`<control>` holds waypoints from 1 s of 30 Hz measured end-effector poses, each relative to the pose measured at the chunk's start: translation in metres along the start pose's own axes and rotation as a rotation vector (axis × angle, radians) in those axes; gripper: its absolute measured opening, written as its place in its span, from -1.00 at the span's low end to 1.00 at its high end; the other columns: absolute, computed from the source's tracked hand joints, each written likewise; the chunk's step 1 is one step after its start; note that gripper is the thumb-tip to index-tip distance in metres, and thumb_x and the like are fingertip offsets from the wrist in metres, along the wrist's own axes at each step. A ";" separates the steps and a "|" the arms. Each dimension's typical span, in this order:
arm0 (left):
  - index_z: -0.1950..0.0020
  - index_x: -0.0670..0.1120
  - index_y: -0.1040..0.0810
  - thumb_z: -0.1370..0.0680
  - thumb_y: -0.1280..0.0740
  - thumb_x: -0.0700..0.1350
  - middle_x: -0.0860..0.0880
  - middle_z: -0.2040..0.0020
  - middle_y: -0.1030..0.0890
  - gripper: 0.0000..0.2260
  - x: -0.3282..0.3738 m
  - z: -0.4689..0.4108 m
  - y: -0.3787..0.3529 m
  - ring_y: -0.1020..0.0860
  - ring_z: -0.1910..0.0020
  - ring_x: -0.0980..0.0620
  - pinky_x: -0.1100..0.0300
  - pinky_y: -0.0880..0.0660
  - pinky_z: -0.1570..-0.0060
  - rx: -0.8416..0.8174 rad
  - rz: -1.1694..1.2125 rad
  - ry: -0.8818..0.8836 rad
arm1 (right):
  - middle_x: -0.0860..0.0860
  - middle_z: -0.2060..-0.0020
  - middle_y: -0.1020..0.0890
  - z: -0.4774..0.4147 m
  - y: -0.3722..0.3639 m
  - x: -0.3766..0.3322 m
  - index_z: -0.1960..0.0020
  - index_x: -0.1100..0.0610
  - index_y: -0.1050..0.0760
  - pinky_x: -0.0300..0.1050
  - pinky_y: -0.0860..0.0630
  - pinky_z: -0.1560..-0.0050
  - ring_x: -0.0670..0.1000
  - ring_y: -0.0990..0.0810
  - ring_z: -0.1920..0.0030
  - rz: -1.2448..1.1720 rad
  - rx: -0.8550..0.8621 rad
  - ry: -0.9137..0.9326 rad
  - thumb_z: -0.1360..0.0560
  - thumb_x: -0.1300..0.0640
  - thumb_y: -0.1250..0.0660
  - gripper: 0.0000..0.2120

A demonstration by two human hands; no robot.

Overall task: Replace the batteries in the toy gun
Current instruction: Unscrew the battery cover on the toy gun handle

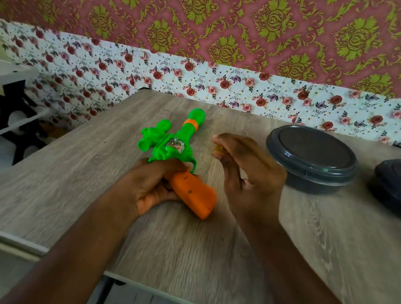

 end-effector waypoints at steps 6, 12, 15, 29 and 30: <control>-0.19 -0.33 -0.57 -0.48 -0.39 -0.39 -0.32 0.01 -0.69 -0.72 0.002 0.001 0.007 -0.72 0.17 -0.20 -0.15 -0.66 0.33 0.036 0.015 0.006 | 0.17 -0.10 -0.74 0.014 -0.031 0.037 -0.07 0.32 -0.70 -0.14 -0.64 -0.20 0.06 -0.73 -0.12 0.065 -0.157 0.006 -0.43 0.56 -0.40 -0.71; -0.35 -0.27 -0.54 -0.48 -0.43 -0.37 -0.32 -0.20 -0.66 -0.57 0.001 -0.005 0.013 -0.68 -0.02 -0.22 -0.26 -0.66 0.18 0.072 0.037 -0.010 | 0.24 -0.01 -0.75 0.025 -0.065 0.053 0.00 0.34 -0.70 0.00 -0.62 -0.15 0.21 -0.75 -0.06 0.167 -0.481 0.097 -0.28 0.54 -0.37 -0.66; -0.38 -0.27 -0.52 -0.47 -0.43 -0.38 -0.34 -0.20 -0.65 -0.54 0.002 -0.003 0.013 -0.65 -0.15 -0.33 -0.32 -0.64 0.15 0.065 0.067 -0.008 | 0.26 0.02 -0.75 0.026 -0.077 0.071 0.03 0.36 -0.71 0.08 -0.64 -0.13 0.23 -0.75 -0.02 0.124 -0.574 0.042 -0.32 0.51 -0.37 -0.73; -0.12 -0.23 -0.52 -0.55 -0.15 -0.40 -0.38 -0.14 -0.61 -0.76 0.001 0.008 0.003 -0.62 -0.08 -0.42 -0.40 -0.48 -0.18 -0.035 0.242 0.110 | 0.20 0.04 -0.74 0.036 -0.103 0.073 0.00 0.28 -0.69 0.03 -0.64 -0.12 0.20 -0.72 -0.01 0.207 -0.831 -0.058 -0.40 0.15 -0.38 -0.73; -0.10 -0.20 -0.56 -0.53 -0.13 -0.42 -0.38 -0.16 -0.62 -0.71 0.002 0.008 0.005 -0.60 -0.14 -0.43 -0.42 -0.46 -0.21 -0.034 0.256 0.103 | 0.21 -0.03 -0.75 0.033 -0.095 0.072 -0.06 0.28 -0.70 -0.10 -0.57 -0.22 0.18 -0.73 -0.08 0.190 -0.759 -0.103 -0.37 0.20 -0.41 -0.70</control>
Point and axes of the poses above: each hand's wrist, its own z-axis away from the middle knuckle, its own y-axis out of the back of the hand, x = y × z, the point moved 9 cm from there along -z, towards the middle knuckle
